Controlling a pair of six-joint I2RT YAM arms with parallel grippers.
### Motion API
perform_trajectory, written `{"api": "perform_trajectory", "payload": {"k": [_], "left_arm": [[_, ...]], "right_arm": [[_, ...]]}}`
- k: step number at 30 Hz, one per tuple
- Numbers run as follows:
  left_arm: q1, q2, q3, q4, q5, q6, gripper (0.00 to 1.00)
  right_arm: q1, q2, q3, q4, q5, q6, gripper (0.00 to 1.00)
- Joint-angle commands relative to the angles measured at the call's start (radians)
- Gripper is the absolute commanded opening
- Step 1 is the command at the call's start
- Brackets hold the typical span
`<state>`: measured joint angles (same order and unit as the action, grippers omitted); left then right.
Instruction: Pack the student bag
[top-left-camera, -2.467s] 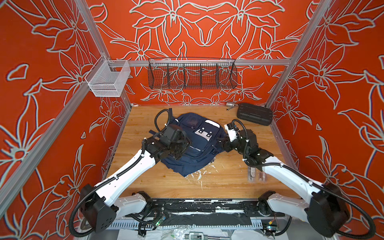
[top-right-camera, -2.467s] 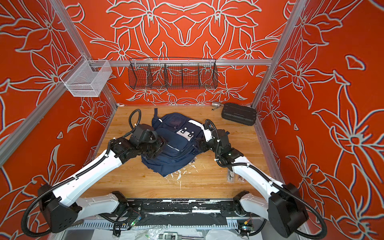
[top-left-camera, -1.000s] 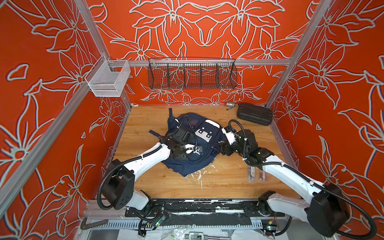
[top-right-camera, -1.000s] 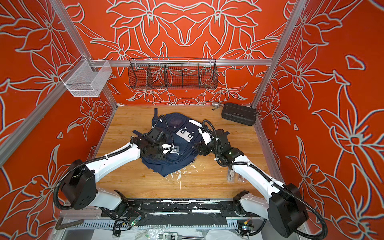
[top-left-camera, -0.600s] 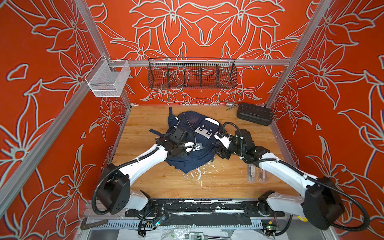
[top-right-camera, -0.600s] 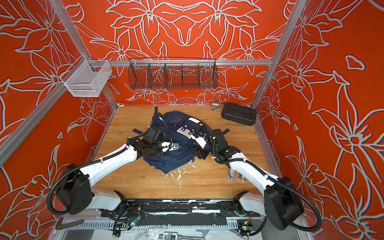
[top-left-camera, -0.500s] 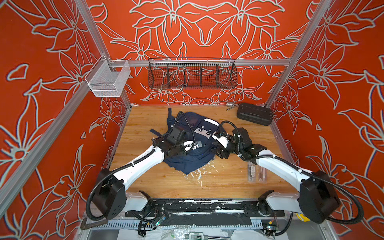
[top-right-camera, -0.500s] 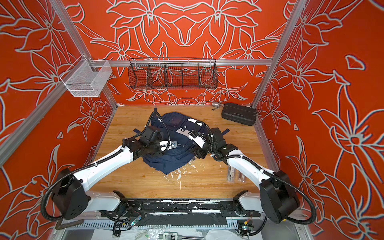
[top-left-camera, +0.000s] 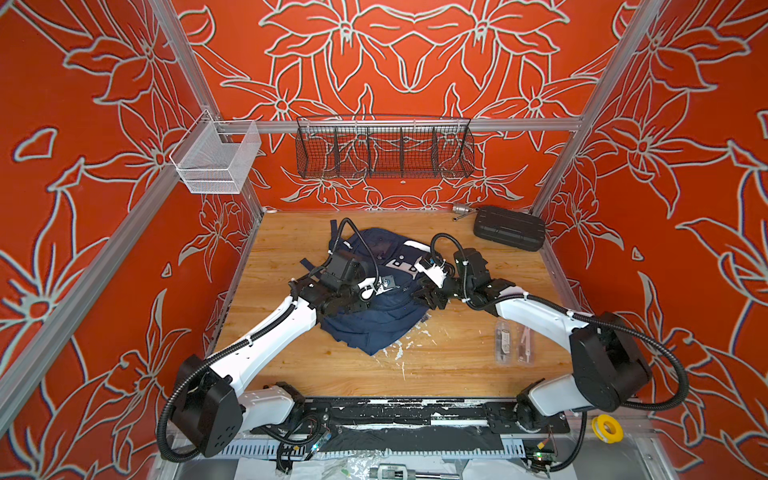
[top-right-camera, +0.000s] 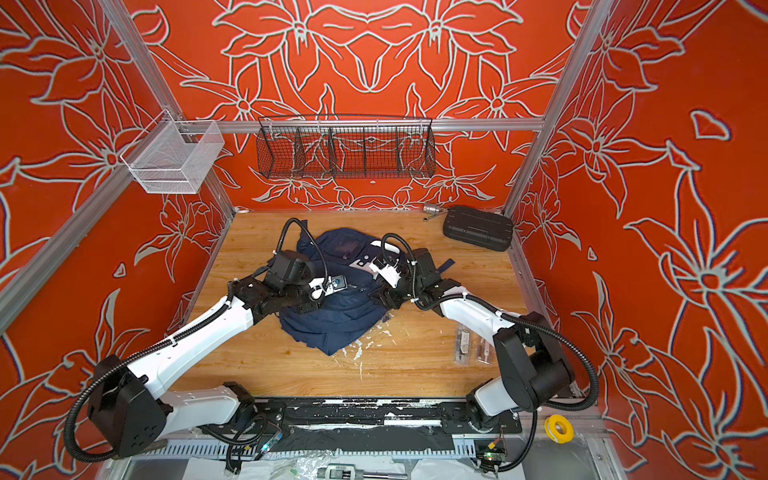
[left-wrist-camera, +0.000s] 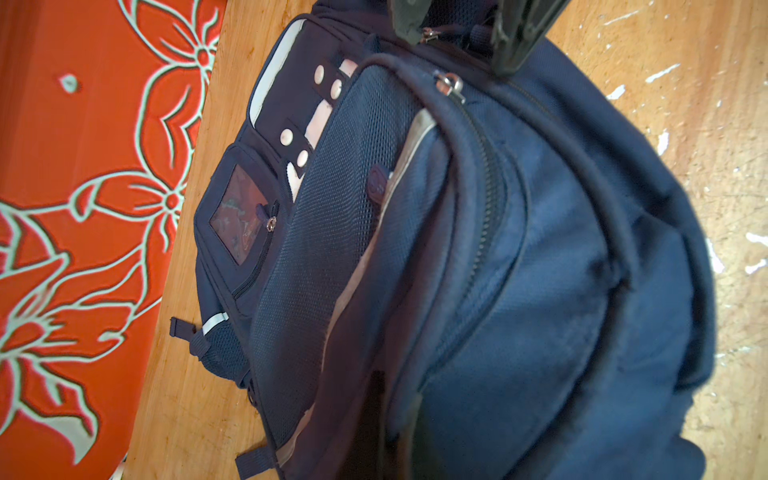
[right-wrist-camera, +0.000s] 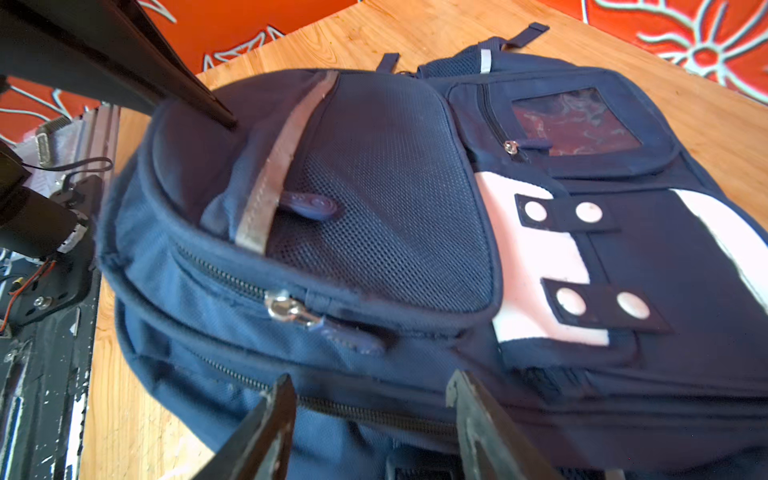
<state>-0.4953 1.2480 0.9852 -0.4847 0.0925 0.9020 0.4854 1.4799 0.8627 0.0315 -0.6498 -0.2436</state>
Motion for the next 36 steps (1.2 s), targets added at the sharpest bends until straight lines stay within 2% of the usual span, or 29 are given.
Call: {"api": "perform_trajectory", "payload": {"k": [1,7,14,18,25,28,32,36], "left_arm": [[0.008,-0.045,0.012,0.059,0.040,-0.021,0.00],[0.010,-0.048,0.016,0.057,0.049,-0.021,0.00],[0.011,-0.047,0.024,0.037,0.068,-0.012,0.00],[0.011,-0.039,0.020,0.042,0.075,-0.017,0.00],[0.010,-0.023,0.024,0.047,0.087,-0.018,0.00],[0.011,-0.024,0.023,0.045,0.087,-0.018,0.00],[0.010,-0.028,0.017,0.041,0.081,-0.018,0.00],[0.010,-0.031,0.014,0.041,0.078,-0.018,0.00]], "right_arm": [[0.004,0.020,0.015,0.031,-0.061,-0.002,0.62],[0.004,0.033,-0.005,0.069,-0.071,-0.030,0.62],[0.005,0.085,0.024,0.065,-0.111,-0.042,0.56],[0.007,0.112,0.053,0.046,-0.164,-0.054,0.49],[0.022,0.148,0.081,0.039,-0.184,-0.074,0.39],[0.030,0.154,0.090,0.044,-0.170,-0.070,0.26],[0.035,0.133,0.069,0.072,-0.154,-0.068,0.19],[0.042,0.102,0.041,0.080,-0.143,-0.084,0.18]]}}
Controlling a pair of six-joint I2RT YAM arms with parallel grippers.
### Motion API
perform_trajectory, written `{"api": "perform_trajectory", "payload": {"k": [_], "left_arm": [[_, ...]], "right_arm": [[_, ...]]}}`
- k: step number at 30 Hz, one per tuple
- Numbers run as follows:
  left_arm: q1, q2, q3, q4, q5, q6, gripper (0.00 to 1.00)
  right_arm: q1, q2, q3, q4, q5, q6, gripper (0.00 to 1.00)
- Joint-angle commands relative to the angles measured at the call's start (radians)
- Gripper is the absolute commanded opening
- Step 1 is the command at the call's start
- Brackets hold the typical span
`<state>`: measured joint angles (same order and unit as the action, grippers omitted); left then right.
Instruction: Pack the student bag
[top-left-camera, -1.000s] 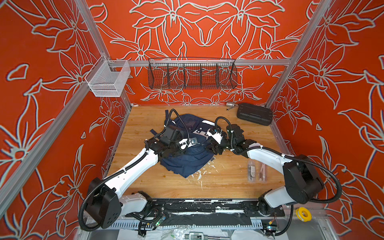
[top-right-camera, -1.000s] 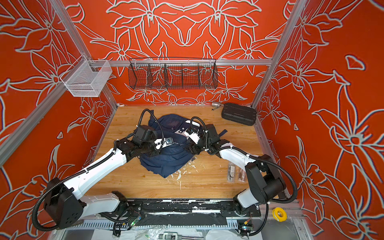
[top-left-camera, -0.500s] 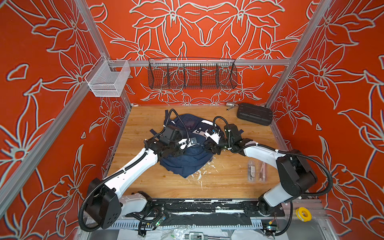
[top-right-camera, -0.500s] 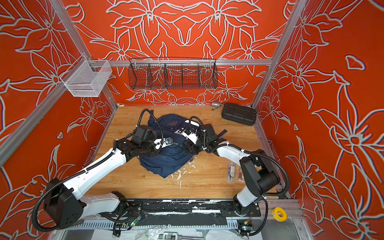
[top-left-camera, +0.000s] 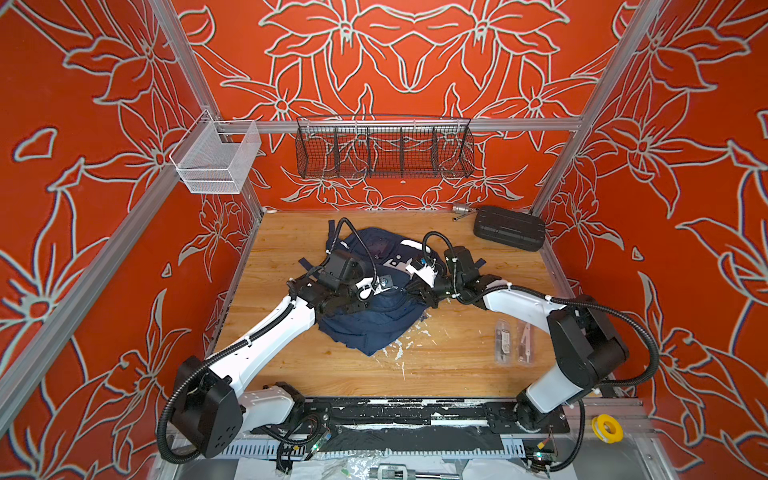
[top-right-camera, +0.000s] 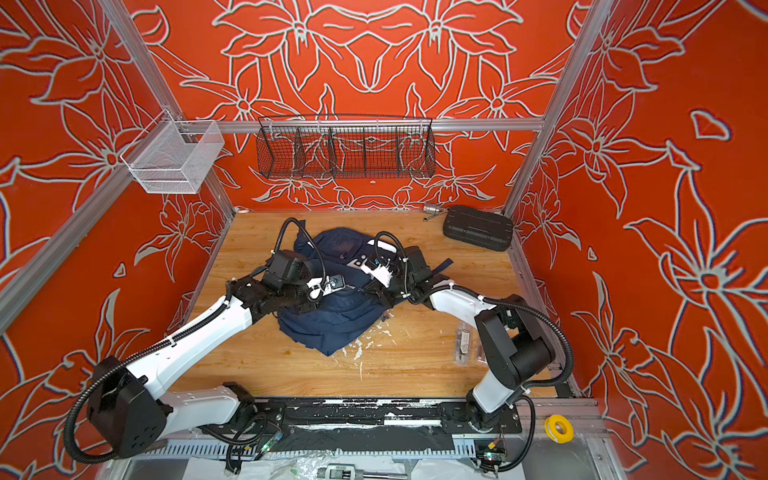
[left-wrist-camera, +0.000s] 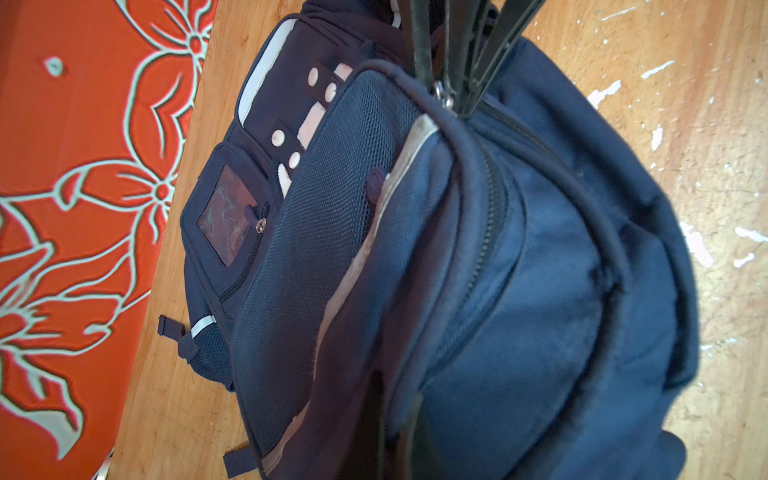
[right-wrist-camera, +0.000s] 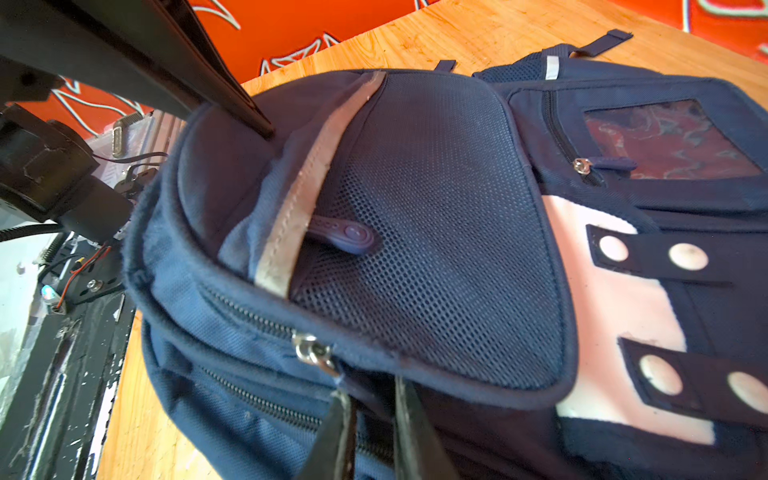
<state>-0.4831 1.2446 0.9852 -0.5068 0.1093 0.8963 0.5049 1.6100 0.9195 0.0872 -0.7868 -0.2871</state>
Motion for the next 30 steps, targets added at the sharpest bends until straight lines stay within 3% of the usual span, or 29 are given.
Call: {"api": "perform_trajectory", "payload": {"k": [1,6,8,11,24,30], "left_arm": [[-0.002,-0.028,0.013,0.065,0.061,-0.014,0.00],[-0.002,-0.021,0.022,0.062,0.068,-0.023,0.00],[-0.002,-0.020,0.023,0.058,0.068,-0.027,0.00],[-0.002,-0.023,0.023,0.056,0.069,-0.029,0.00],[0.000,-0.019,0.052,0.025,0.047,-0.056,0.00],[-0.004,-0.026,0.106,-0.104,0.059,-0.211,0.00]], "right_arm": [[0.026,-0.032,-0.016,0.013,-0.005,-0.057,0.18],[0.057,-0.036,-0.011,-0.009,0.018,-0.097,0.18],[0.069,-0.041,-0.020,0.010,0.036,-0.099,0.25],[0.084,-0.045,-0.031,0.022,0.074,-0.113,0.26],[0.100,-0.067,-0.043,0.013,0.153,-0.098,0.00],[0.096,-0.111,-0.012,-0.037,0.272,-0.051,0.00]]}}
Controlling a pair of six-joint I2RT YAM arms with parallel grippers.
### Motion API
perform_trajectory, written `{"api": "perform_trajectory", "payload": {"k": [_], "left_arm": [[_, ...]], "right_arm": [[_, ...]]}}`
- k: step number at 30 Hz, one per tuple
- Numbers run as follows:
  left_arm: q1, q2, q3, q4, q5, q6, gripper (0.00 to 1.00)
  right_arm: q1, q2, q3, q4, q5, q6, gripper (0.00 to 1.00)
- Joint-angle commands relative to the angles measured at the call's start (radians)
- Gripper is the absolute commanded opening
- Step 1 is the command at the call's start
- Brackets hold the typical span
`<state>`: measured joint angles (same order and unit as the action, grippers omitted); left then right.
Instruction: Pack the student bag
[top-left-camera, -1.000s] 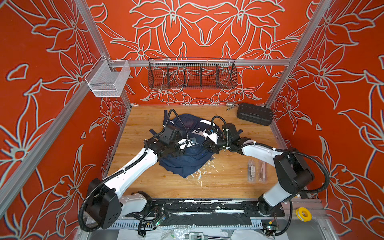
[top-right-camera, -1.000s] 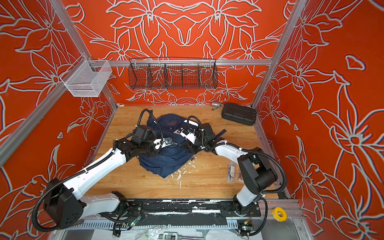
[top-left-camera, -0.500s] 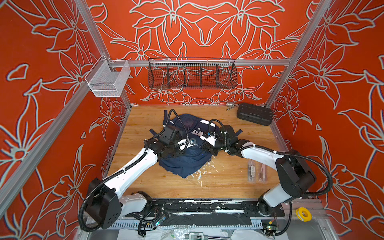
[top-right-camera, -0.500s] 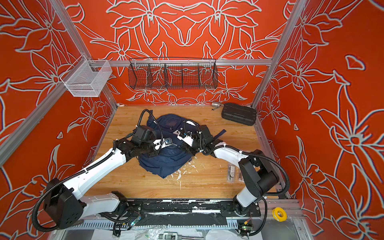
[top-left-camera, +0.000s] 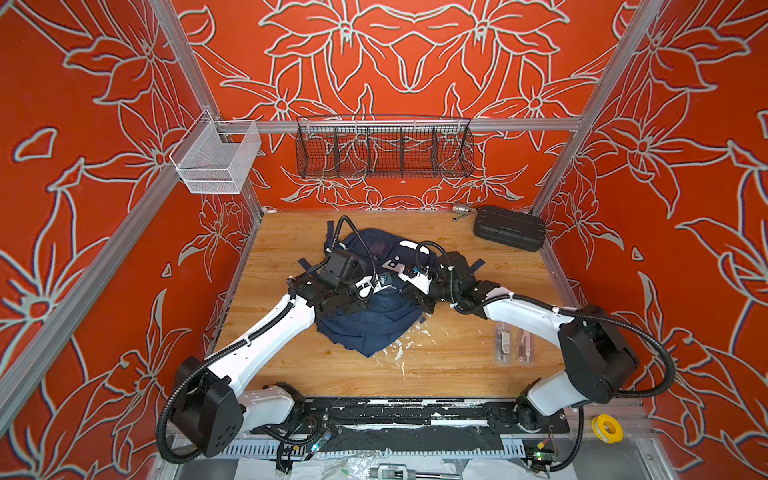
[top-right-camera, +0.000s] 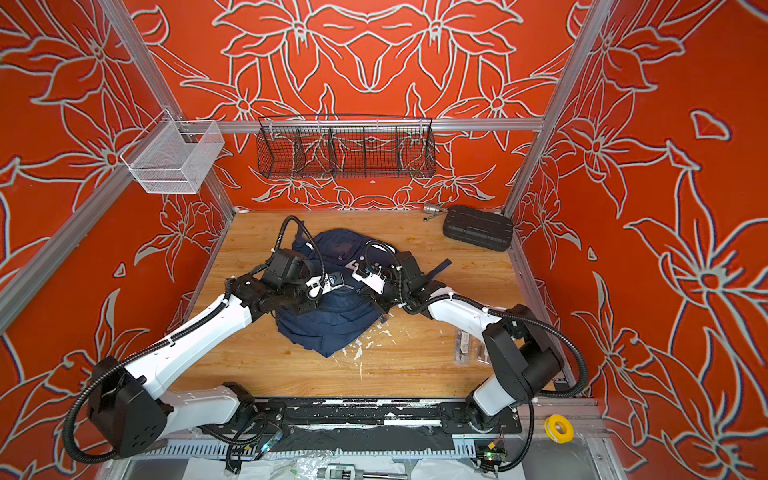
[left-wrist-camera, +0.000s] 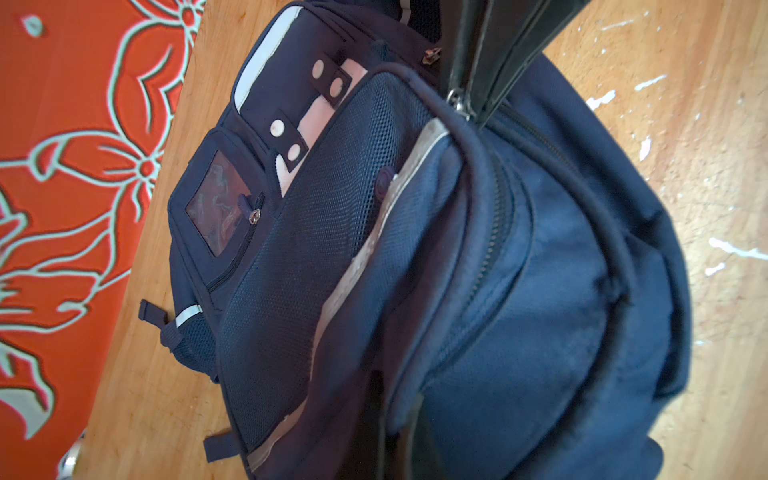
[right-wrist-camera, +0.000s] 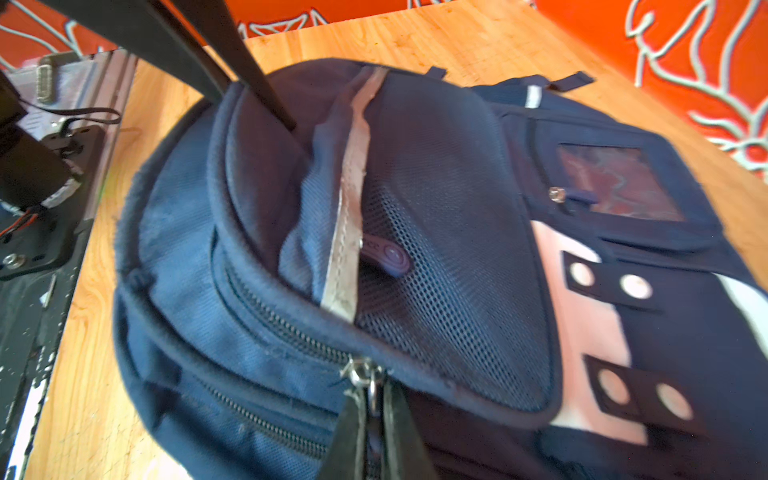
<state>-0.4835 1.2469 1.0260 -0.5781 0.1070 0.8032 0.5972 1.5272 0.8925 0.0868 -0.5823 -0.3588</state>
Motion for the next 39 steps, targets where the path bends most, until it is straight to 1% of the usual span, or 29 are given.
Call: {"api": "perform_trajectory", "payload": {"k": [1,3,6,8,12,16,19,23,27,30,31,33,34,35,37,39], "left_arm": [[-0.007,-0.034,0.066,-0.046,0.073,-0.150,0.00],[-0.025,-0.049,0.059,-0.062,0.097,-0.221,0.00],[-0.048,-0.057,0.031,-0.039,0.085,-0.353,0.00],[-0.061,-0.044,0.023,-0.014,0.056,-0.433,0.00],[-0.068,0.022,0.067,-0.003,0.014,-0.560,0.00],[-0.096,0.076,0.110,-0.001,0.006,-0.592,0.00],[-0.121,0.082,0.115,0.022,0.013,-0.612,0.00],[-0.131,0.074,0.119,0.041,0.043,-0.680,0.00],[-0.136,0.076,0.131,0.043,0.066,-0.733,0.00],[-0.138,0.081,0.137,0.031,0.066,-0.731,0.00],[-0.138,0.080,0.138,0.021,0.056,-0.719,0.03],[-0.138,0.070,0.136,-0.008,0.025,-0.668,0.32],[-0.137,0.060,0.128,-0.016,0.013,-0.636,0.43],[-0.134,0.044,0.110,-0.021,0.003,-0.593,0.51],[-0.120,0.008,0.068,-0.023,-0.003,-0.506,0.58],[-0.097,-0.037,0.019,-0.024,0.012,-0.414,0.63]], "right_arm": [[0.001,-0.031,0.021,-0.043,0.075,0.024,0.00],[-0.006,-0.033,0.038,-0.067,0.084,0.030,0.00],[-0.010,-0.038,0.065,-0.115,0.080,0.025,0.00],[-0.010,-0.051,0.077,-0.151,0.064,0.026,0.00],[0.017,-0.118,0.047,-0.154,0.068,0.106,0.00],[0.083,-0.172,0.003,-0.137,0.115,0.148,0.00],[0.118,-0.168,-0.008,-0.130,0.151,0.196,0.00],[0.121,-0.166,-0.035,-0.074,0.194,0.262,0.00],[0.119,-0.168,-0.052,-0.027,0.207,0.266,0.00],[0.109,-0.161,-0.046,-0.029,0.206,0.252,0.00],[0.101,-0.162,-0.046,-0.029,0.208,0.255,0.00],[0.074,-0.161,-0.044,-0.027,0.189,0.268,0.00],[0.060,-0.164,-0.044,-0.025,0.175,0.272,0.00],[0.047,-0.165,-0.046,-0.020,0.167,0.270,0.00],[0.033,-0.172,-0.049,-0.019,0.156,0.253,0.00],[0.014,-0.169,-0.043,-0.030,0.133,0.225,0.00]]}}
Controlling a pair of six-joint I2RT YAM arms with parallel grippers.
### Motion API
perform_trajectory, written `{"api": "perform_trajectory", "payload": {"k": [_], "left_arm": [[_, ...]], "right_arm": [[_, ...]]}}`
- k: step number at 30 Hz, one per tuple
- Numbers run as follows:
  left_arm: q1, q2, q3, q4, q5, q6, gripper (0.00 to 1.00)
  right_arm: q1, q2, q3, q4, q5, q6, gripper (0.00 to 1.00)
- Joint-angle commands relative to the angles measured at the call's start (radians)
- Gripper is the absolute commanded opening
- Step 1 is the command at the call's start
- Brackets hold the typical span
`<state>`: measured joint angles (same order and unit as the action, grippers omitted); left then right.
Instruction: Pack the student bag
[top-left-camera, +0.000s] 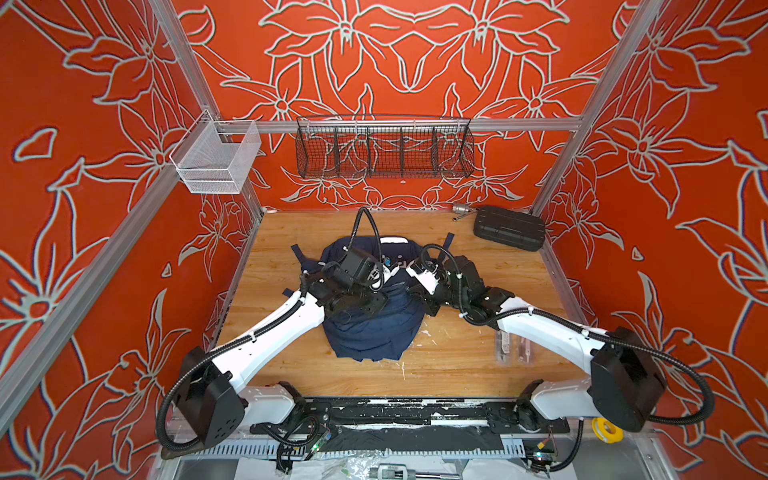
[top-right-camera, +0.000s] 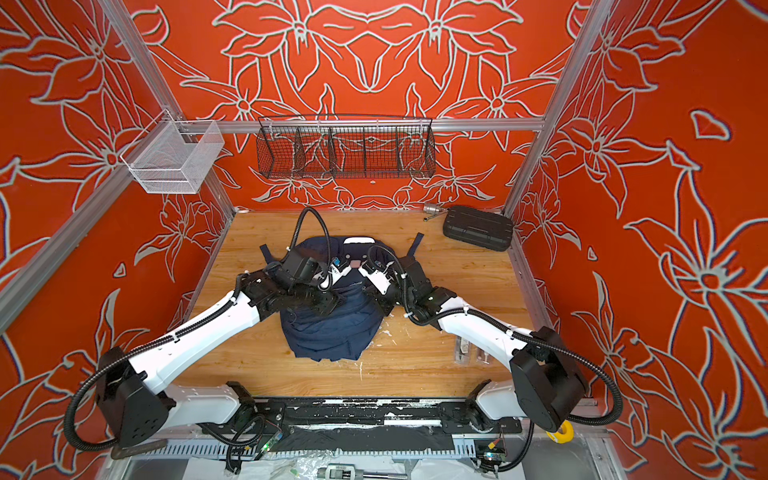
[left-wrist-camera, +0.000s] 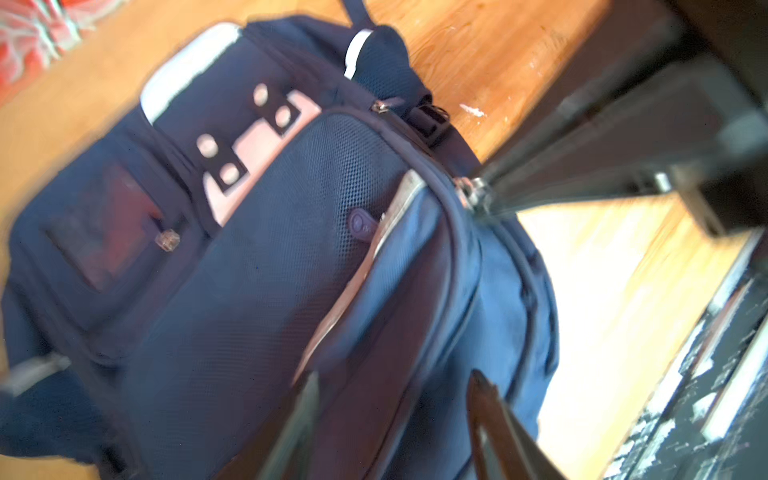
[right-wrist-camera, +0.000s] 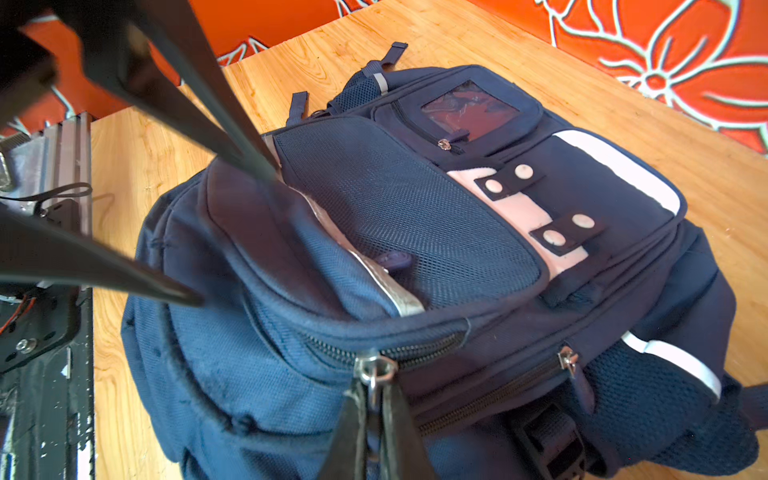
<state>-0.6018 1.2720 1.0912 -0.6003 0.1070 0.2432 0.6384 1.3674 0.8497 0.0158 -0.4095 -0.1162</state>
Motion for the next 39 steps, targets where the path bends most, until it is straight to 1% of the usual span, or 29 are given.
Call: {"api": "perform_trajectory", "payload": {"k": [1,3,6,10,13,16,21,23,24,25,26,27,28,31,34,36,39], "left_arm": [[0.034,-0.081,-0.065,-0.002,0.024,0.193,0.63],[0.075,-0.116,-0.113,0.008,0.019,0.279,0.66],[0.143,-0.120,-0.139,0.005,0.028,0.361,0.66],[0.162,-0.080,-0.146,-0.017,0.036,0.442,0.66],[0.163,-0.048,-0.161,-0.006,0.035,0.474,0.66],[0.169,-0.038,-0.193,0.042,0.022,0.474,0.66],[0.172,-0.031,-0.210,0.065,0.026,0.457,0.66],[0.172,-0.011,-0.211,0.074,-0.003,0.453,0.60],[0.172,0.000,-0.207,0.073,-0.009,0.452,0.55],[0.172,0.012,-0.200,0.070,-0.011,0.455,0.39],[0.174,0.025,-0.187,0.065,-0.012,0.450,0.18],[0.177,0.035,-0.172,0.059,-0.011,0.440,0.07],[0.180,0.049,-0.148,0.037,0.000,0.426,0.00],[0.181,0.087,-0.068,-0.031,0.039,0.363,0.00],[0.181,0.116,-0.018,-0.057,0.027,0.276,0.00],[0.180,0.125,-0.002,-0.063,0.012,0.258,0.00],[0.180,0.120,0.021,-0.067,0.022,0.222,0.00]], "right_arm": [[-0.038,-0.006,0.005,0.033,-0.052,-0.028,0.00],[-0.063,0.005,0.018,0.015,-0.090,-0.044,0.00],[-0.080,0.015,0.027,0.008,-0.131,-0.064,0.00],[-0.084,0.033,0.055,-0.025,-0.144,-0.083,0.00],[-0.087,0.046,0.070,-0.036,-0.149,-0.082,0.00],[-0.092,0.055,0.086,-0.049,-0.150,-0.083,0.00],[-0.096,0.069,0.123,-0.092,-0.163,-0.083,0.00],[-0.096,0.074,0.133,-0.099,-0.178,-0.077,0.00],[-0.096,0.075,0.136,-0.099,-0.184,-0.073,0.00],[-0.095,0.077,0.140,-0.102,-0.195,-0.077,0.00],[-0.094,0.078,0.148,-0.115,-0.196,-0.075,0.00],[-0.094,0.080,0.157,-0.125,-0.194,-0.069,0.00],[-0.093,0.080,0.165,-0.137,-0.183,-0.058,0.00],[-0.069,0.078,0.187,-0.185,-0.131,-0.028,0.00],[0.000,0.069,0.218,-0.254,-0.033,-0.016,0.00],[0.056,0.057,0.221,-0.260,0.017,-0.001,0.00],[0.107,0.053,0.220,-0.236,0.057,0.078,0.00]]}}
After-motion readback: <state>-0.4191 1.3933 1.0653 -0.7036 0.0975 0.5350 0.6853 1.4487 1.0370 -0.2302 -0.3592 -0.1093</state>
